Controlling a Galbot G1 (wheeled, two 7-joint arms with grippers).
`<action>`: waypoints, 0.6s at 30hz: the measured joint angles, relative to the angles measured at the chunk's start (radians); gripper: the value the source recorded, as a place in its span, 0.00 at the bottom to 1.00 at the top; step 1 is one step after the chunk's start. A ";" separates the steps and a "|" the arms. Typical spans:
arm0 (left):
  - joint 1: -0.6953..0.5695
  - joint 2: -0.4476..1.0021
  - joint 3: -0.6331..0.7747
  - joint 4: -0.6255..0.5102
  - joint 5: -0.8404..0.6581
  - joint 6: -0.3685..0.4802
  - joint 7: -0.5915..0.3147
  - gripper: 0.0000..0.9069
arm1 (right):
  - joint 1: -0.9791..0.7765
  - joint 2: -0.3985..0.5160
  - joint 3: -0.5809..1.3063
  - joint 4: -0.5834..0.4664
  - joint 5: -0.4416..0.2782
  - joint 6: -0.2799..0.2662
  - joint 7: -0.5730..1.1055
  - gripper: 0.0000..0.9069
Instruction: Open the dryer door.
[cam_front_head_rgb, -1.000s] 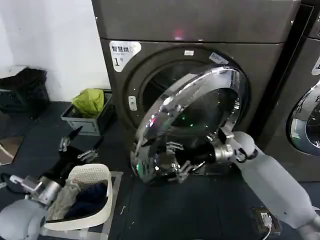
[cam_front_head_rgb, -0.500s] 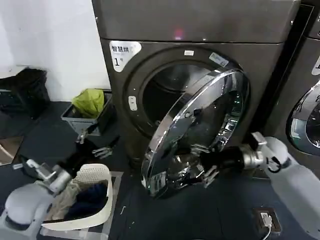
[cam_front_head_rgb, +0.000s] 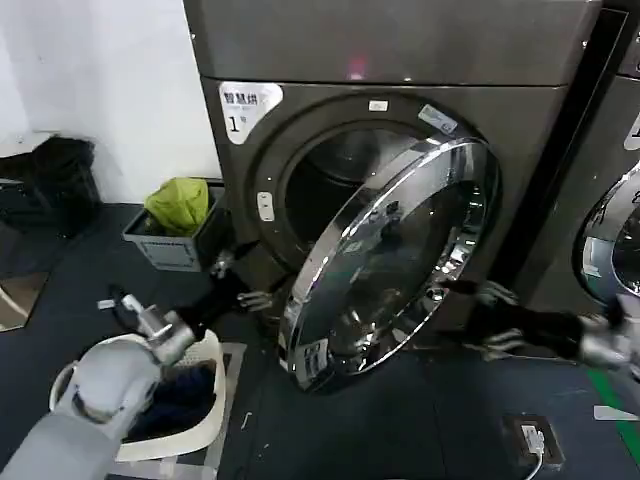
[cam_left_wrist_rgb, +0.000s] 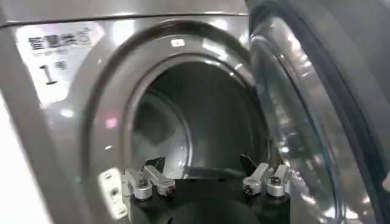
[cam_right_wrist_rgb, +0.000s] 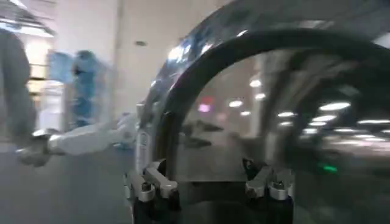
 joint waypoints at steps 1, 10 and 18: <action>-0.009 0.001 0.013 0.000 -0.002 -0.003 0.002 1.00 | -0.045 0.019 0.050 0.010 0.001 0.012 0.005 1.00; -0.066 -0.017 0.118 0.005 -0.011 -0.032 0.002 1.00 | -0.353 0.234 0.409 0.097 -0.008 0.153 0.072 1.00; -0.128 -0.046 0.226 0.014 -0.027 -0.045 0.002 1.00 | -0.451 0.405 0.601 0.122 -0.114 0.259 0.286 1.00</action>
